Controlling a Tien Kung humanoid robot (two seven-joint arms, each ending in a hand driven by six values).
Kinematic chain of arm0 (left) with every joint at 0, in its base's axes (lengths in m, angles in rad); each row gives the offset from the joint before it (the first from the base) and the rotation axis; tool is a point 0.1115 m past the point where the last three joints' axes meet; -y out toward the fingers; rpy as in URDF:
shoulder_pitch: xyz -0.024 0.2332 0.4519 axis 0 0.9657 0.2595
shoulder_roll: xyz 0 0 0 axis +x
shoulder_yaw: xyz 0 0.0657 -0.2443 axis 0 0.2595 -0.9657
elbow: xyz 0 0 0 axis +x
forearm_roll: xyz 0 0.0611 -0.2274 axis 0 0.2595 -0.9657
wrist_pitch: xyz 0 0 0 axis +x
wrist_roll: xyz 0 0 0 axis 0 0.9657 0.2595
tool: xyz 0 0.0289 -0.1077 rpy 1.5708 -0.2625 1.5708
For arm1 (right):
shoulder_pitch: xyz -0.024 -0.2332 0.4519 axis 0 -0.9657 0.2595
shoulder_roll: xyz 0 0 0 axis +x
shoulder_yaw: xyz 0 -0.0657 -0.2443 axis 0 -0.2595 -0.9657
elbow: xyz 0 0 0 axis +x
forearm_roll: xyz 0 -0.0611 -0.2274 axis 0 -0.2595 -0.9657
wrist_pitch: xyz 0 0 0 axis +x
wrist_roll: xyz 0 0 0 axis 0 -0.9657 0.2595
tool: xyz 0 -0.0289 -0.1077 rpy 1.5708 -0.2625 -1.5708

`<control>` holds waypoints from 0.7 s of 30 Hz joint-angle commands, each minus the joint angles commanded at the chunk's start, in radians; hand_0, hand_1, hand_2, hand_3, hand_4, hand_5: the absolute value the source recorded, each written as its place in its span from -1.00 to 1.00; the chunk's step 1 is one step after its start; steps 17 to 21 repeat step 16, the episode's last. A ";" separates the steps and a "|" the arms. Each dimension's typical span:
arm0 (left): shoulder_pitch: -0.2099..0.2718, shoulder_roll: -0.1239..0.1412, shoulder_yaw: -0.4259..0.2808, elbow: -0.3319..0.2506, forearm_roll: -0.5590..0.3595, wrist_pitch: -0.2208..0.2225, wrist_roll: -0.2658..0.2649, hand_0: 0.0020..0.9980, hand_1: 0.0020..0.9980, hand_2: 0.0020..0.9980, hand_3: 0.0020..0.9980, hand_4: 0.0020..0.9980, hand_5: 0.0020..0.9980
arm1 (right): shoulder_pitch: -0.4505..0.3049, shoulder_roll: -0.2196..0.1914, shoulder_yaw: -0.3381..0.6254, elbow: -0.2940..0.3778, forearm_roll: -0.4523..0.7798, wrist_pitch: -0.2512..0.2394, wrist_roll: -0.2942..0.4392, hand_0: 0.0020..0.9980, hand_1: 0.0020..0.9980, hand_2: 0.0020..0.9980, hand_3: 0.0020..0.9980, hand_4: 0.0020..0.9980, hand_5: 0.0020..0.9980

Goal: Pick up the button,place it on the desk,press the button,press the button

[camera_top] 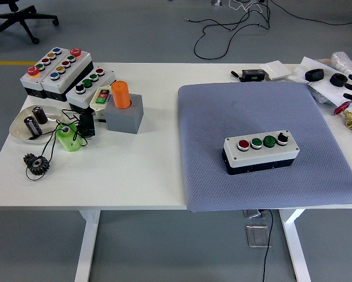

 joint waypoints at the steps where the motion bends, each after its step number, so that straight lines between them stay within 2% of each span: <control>1: 0.004 -0.007 -0.046 0.001 0.046 0.004 0.016 0.20 0.07 0.00 -0.10 -0.48 0.99 | 0.001 0.000 -0.001 0.000 0.000 0.001 -0.001 0.59 0.55 0.59 0.56 0.38 0.12; 6: 0.018 -0.023 -0.253 0.001 0.231 0.017 0.017 0.20 0.07 0.01 -0.10 -0.48 0.99 | 0.004 0.000 -0.001 0.000 0.001 0.001 -0.007 0.58 0.55 0.58 0.56 0.37 0.15; 8: 0.020 -0.025 -0.323 0.001 0.241 0.020 0.016 0.20 0.08 0.01 -0.09 -0.48 0.97 | 0.003 -0.002 -0.002 0.000 0.001 0.001 -0.010 0.57 0.54 0.57 0.55 0.36 0.15; 12: 0.025 -0.040 -0.450 0.001 0.319 0.030 0.024 0.20 0.08 0.01 -0.09 -0.48 0.97 | 0.005 -0.001 -0.009 -0.004 -0.002 -0.002 -0.017 0.57 0.54 0.57 0.55 0.36 0.15; 21: 0.025 -0.039 -0.451 0.001 0.324 0.025 0.026 0.20 0.08 0.01 -0.09 -0.48 0.97 | 0.007 0.000 -0.017 -0.007 -0.004 -0.002 -0.024 0.57 0.54 0.57 0.55 0.36 0.15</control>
